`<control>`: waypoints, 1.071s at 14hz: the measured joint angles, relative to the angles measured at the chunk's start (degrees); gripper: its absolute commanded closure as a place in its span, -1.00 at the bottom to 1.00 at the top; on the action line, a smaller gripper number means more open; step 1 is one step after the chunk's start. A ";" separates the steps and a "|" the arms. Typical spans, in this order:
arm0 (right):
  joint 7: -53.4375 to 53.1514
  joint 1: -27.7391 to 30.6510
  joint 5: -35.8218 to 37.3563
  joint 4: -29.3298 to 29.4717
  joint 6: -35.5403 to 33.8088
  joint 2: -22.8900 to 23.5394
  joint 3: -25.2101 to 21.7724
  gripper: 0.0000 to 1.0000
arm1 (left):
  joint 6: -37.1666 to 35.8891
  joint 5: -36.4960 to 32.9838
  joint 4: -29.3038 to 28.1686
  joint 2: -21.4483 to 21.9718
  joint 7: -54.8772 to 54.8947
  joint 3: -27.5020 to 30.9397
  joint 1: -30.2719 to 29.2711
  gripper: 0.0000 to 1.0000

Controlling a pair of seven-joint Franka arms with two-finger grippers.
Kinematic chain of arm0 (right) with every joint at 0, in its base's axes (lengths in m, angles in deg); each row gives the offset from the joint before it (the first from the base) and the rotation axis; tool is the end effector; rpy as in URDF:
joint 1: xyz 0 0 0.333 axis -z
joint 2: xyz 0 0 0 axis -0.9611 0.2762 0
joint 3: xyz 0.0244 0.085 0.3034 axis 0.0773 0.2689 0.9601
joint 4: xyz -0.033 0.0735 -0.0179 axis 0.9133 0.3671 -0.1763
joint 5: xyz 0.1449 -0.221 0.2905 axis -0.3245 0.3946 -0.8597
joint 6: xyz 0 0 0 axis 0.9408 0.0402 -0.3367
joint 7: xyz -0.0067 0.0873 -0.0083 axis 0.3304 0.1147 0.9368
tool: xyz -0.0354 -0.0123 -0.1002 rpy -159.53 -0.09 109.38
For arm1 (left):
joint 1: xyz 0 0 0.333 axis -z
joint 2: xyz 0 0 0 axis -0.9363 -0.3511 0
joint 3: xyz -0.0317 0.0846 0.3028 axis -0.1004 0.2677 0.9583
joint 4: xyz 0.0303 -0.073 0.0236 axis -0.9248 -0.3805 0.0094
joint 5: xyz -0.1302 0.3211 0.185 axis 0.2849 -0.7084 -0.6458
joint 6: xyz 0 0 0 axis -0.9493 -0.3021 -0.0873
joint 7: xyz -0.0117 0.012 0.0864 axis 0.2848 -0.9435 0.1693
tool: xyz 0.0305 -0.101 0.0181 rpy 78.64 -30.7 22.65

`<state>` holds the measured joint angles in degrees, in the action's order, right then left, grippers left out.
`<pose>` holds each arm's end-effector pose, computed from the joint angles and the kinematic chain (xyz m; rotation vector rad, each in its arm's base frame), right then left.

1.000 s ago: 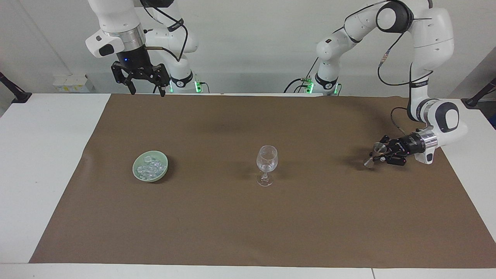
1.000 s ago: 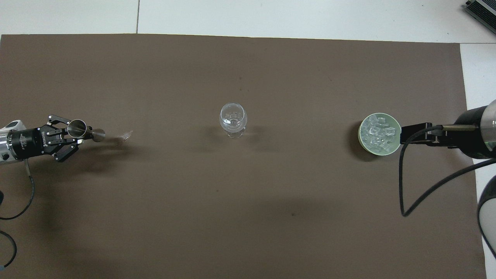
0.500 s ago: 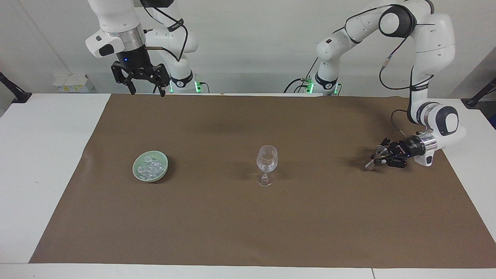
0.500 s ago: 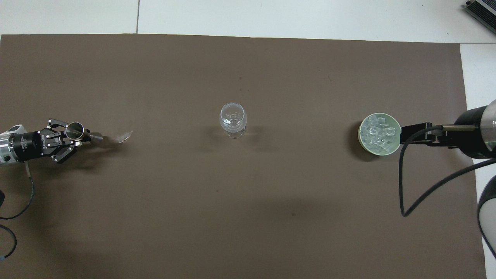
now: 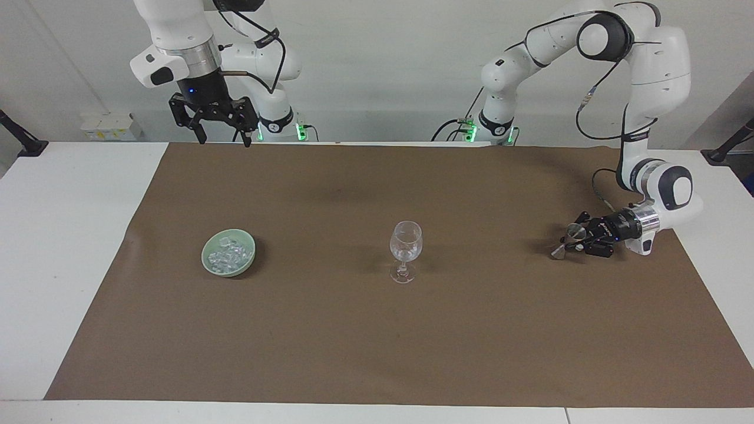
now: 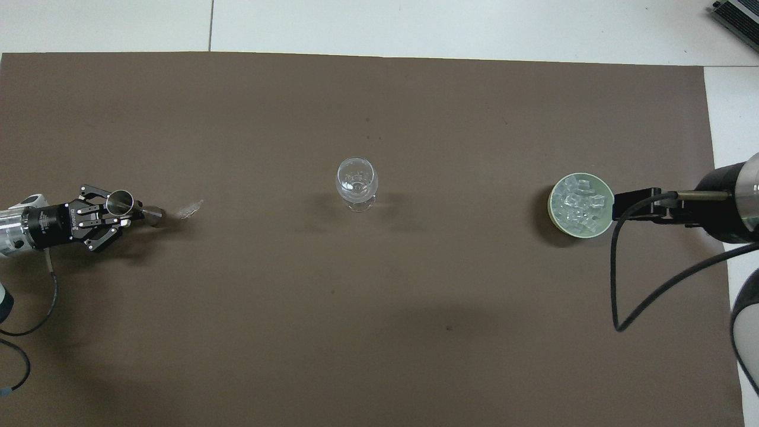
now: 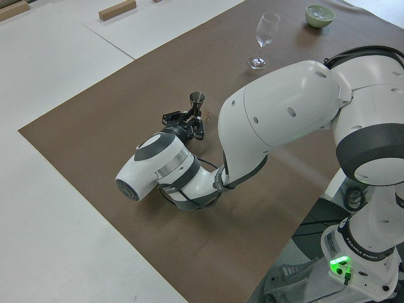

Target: Pour wine and add ice with both arms

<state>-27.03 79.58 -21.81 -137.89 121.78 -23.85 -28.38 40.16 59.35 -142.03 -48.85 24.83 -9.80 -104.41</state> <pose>0.5138 0.0541 0.6479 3.1331 -0.1658 0.0950 0.5495 0.1751 0.2236 1.1908 1.4480 -1.0036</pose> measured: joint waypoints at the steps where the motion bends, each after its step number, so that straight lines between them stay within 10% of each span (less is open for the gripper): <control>1: 0.00 0.00 0.00 0.00 0.00 0.00 0.00 -1.00 | 0.00 0.00 0.03 -0.01 0.00 0.00 0.00 1.00; 15: 0.00 0.00 0.00 0.00 0.00 0.00 0.00 -1.00 | 0.00 -0.08 0.35 -1.17 0.00 -0.03 0.00 1.00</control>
<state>-27.03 79.58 -21.81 -137.89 121.78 -23.85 -28.38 40.16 59.27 -141.67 -50.02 24.83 -9.83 -104.41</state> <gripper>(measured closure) 0.000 0.784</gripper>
